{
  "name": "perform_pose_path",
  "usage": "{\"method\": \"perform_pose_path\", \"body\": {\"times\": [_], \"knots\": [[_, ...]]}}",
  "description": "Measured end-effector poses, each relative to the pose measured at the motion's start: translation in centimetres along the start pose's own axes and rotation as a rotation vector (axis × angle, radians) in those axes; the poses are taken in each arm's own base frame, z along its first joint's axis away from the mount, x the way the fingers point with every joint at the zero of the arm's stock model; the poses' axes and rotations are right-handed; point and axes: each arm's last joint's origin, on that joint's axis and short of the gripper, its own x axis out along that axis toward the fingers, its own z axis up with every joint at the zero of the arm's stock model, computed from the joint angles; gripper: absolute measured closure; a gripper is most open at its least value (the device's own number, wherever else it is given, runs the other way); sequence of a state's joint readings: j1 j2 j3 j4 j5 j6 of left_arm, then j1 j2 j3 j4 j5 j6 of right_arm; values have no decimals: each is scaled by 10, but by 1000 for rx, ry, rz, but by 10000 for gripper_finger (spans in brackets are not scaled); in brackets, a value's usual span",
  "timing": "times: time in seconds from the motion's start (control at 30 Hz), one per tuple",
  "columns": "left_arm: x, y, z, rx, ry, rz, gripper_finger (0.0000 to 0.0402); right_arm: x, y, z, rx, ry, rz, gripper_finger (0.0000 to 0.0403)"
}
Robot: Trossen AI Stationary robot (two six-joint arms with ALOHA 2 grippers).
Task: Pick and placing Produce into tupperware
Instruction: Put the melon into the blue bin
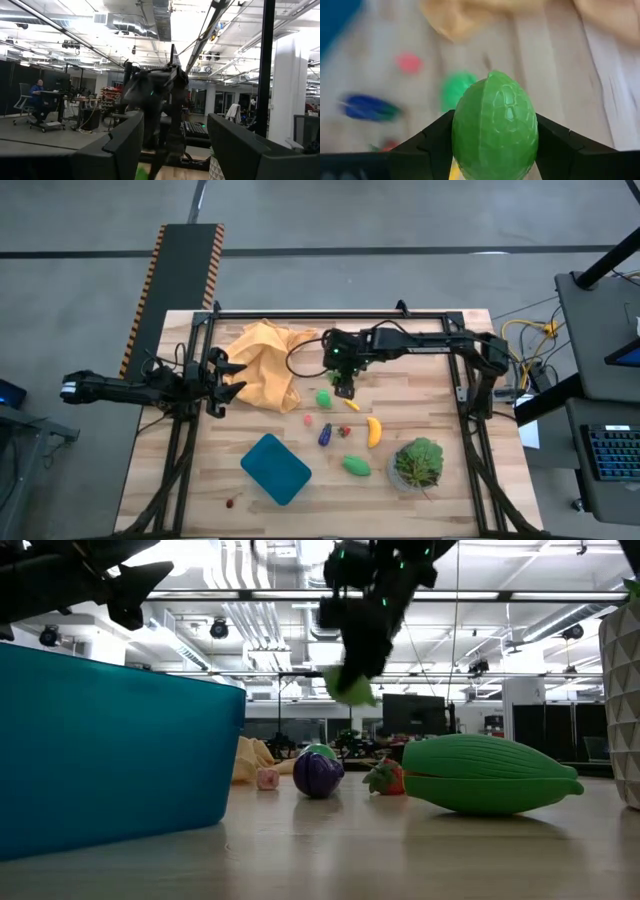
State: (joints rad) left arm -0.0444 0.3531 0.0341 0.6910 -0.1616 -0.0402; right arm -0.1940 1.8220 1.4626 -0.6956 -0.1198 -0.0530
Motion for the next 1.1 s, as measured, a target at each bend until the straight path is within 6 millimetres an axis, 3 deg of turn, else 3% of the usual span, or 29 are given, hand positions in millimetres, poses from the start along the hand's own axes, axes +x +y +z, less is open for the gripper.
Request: {"method": "perform_pose_path", "body": {"times": [0.4,0.73,1.1], "knots": [[0,0,0,0,0,0,196,-47,64,25,-209,-349,172,194],[0,0,0,0,0,0,196,-45,109,27,-364,-447,284,194],[0,0,0,0,0,0,196,-45,123,26,-361,-458,316,193]]}}
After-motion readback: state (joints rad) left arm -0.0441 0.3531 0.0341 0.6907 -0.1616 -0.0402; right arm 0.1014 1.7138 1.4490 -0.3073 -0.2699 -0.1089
